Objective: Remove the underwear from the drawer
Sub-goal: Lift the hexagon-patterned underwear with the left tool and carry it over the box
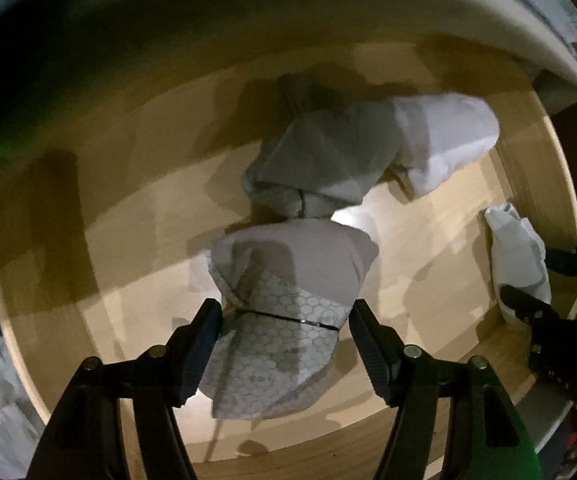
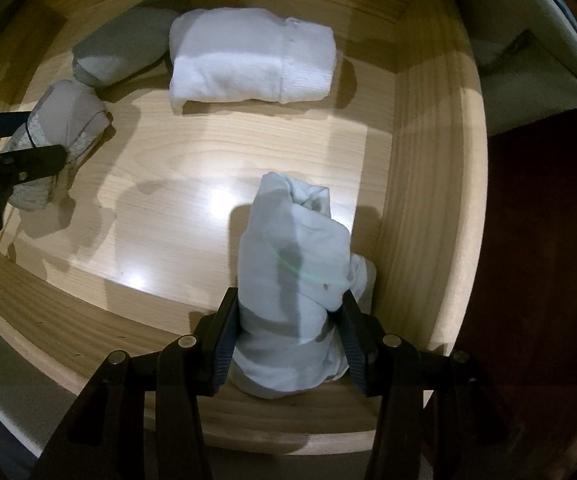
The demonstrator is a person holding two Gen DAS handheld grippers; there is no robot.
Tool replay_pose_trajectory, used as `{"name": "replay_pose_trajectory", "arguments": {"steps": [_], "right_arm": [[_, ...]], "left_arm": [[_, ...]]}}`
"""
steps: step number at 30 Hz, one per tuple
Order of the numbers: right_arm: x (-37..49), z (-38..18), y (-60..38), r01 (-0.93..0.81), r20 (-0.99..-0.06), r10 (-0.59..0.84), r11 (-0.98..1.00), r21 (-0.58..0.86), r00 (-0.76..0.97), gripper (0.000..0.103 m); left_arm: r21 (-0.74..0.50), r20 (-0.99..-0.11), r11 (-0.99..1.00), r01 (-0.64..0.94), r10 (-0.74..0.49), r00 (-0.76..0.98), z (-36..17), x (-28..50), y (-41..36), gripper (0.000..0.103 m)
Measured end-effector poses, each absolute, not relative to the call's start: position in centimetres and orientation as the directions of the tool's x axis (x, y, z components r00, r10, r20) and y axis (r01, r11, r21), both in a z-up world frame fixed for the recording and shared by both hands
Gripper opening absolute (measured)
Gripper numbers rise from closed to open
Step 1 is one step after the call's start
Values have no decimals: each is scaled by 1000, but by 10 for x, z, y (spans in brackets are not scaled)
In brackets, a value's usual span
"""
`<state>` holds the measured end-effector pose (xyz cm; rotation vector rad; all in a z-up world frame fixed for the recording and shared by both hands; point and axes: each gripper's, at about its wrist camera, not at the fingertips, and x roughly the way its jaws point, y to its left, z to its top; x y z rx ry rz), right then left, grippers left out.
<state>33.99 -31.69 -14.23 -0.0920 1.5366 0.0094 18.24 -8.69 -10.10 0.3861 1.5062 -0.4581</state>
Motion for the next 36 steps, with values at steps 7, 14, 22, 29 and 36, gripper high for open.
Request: {"name": "replay_pose_trajectory", "arguments": {"steps": [7,14,22,29,36], "right_arm": [[341,-149,-318,-64,-998,-49,997,-51,36,46],[342,-149,-317,-61,-998,-51,997,-53,36,46],[343,-148,-315,-57,-998,-55,997,-57,35,46],[343,-148,-313,-55,-998,-63,996,-65,28,46],[343,-148,-311,-42,-996,-79,996,-80,30,46]], "left_arm": [[30,-999,855,518,19,26,-105,183,-88,68],[62,-998,861,505,60,21,-109,178,-89,58],[10,-999,914,406,30,-43,-113,183,-72,54],[-28,-996,947,321,-1,-84,-114,182,-53,54],[-48,-994,968,246,-22,-106,-116,180,-35,53]]}}
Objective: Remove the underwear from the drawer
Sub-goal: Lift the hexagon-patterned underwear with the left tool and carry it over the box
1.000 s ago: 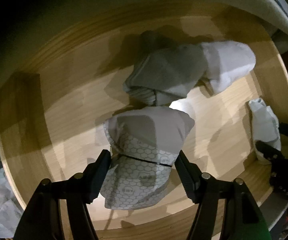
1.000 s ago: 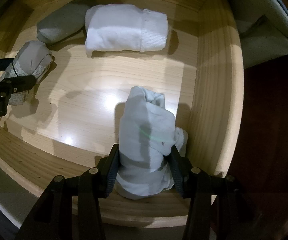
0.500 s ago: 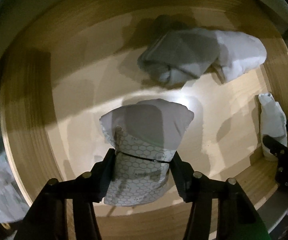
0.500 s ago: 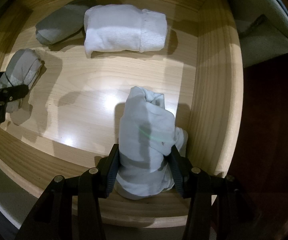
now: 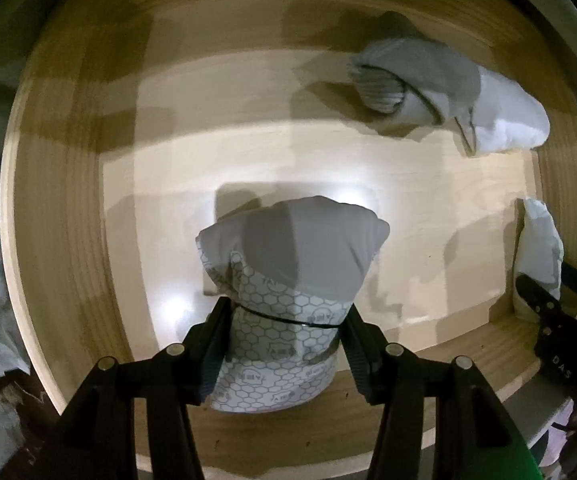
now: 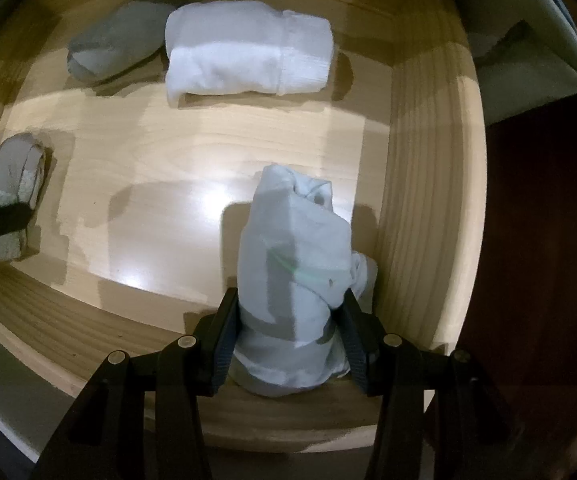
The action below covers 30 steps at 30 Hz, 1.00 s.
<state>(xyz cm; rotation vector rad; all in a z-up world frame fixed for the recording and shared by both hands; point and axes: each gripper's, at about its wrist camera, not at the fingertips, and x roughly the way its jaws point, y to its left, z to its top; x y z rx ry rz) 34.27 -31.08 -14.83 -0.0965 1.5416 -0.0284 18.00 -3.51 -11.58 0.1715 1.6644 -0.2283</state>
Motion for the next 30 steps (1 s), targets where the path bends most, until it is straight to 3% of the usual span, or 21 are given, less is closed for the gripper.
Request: {"name": "replay_pose_trajectory", "arguments": {"steps": [13,30], "right_arm": [[339,-152,-309,-27,-995,-89,996,-90,42,46],[341,-153,-309,-29,-995,-89,996,-90,41,46]], "left_arm": [[-44,-999,981,187,-38,-35,-120,144,-38,51],[-30,-995,980,195,-48,87,-62,110,-20,51]]}}
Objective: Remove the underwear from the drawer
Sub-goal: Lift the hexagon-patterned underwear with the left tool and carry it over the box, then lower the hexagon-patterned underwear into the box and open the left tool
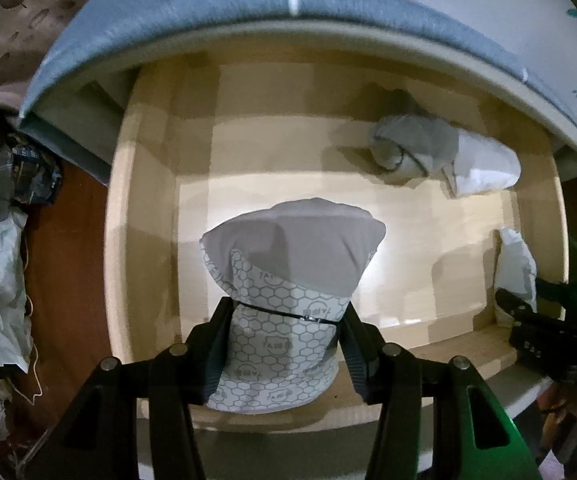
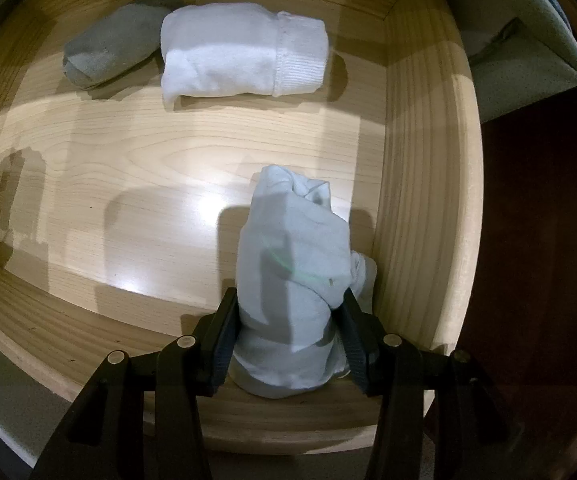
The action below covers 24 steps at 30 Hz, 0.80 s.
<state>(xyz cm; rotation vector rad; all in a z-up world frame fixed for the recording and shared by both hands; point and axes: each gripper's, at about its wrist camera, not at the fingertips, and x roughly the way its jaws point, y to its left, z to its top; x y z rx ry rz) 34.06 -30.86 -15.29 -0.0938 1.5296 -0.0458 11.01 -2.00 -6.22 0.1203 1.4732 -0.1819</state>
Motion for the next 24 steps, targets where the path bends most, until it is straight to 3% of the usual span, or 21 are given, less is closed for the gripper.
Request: {"name": "replay_pose_trajectory", "arguments": {"steps": [24], "right_arm": [[342,-153,-307,-26,-995,-89,996,-90,39,46]], "left_arm": [[-52,-932,966,251,-137,334,92,117,6,51]]}}
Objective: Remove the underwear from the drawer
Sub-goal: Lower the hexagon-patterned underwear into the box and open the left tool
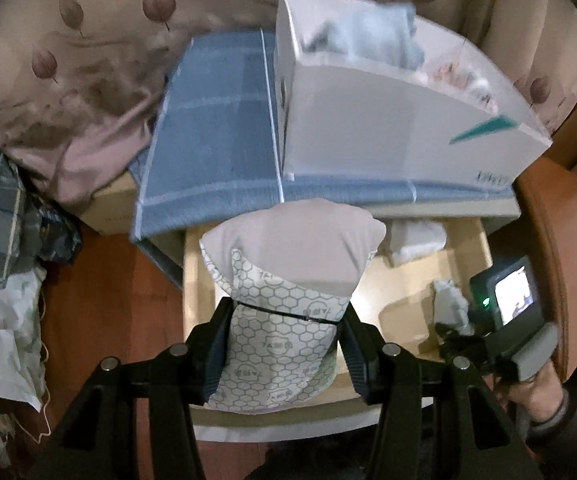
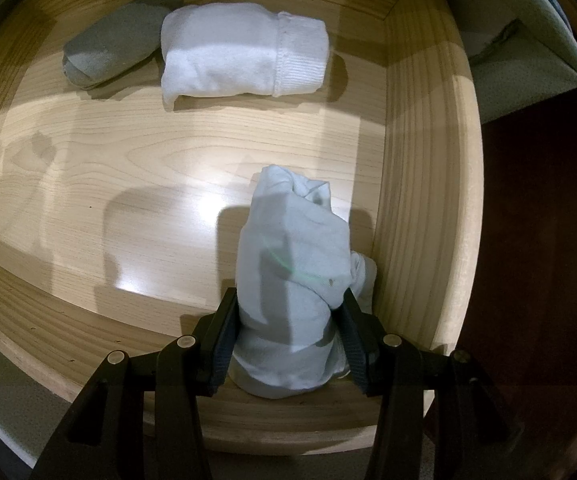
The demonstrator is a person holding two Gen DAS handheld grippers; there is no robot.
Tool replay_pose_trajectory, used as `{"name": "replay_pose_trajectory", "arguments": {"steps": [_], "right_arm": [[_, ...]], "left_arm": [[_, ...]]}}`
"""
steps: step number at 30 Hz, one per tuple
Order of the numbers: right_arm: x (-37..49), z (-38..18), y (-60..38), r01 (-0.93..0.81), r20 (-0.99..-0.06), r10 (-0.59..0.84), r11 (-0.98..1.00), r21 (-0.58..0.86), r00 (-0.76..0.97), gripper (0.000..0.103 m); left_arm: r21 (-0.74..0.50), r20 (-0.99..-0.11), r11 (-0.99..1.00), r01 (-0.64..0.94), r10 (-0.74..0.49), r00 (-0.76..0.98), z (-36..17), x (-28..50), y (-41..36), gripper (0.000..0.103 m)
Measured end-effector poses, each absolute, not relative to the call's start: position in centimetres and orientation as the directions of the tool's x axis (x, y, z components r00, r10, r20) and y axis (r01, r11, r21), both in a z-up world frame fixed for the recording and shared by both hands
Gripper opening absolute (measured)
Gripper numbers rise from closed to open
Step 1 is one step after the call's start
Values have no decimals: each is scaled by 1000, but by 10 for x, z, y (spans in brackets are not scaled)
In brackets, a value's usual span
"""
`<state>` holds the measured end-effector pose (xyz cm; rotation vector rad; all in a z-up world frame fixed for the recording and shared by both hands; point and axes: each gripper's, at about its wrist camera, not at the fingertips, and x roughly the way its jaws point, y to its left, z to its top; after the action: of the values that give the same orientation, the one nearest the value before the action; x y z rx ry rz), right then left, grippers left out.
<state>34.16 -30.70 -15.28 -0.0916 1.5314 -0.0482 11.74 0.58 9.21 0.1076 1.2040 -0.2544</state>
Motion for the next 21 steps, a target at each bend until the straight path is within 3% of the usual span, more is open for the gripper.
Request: {"name": "replay_pose_trajectory", "arguments": {"steps": [11,21], "right_arm": [[342,-153,-307,-26,-995,-88,996,-89,39,46],[341,-152,-302,-24,-995,-87,996,-88,39,46]], "left_arm": [[-25,-869,953,303,-171,465,183,150,-7,51],[10,-851,930,367,-185,491,206,209,-62,51]]}}
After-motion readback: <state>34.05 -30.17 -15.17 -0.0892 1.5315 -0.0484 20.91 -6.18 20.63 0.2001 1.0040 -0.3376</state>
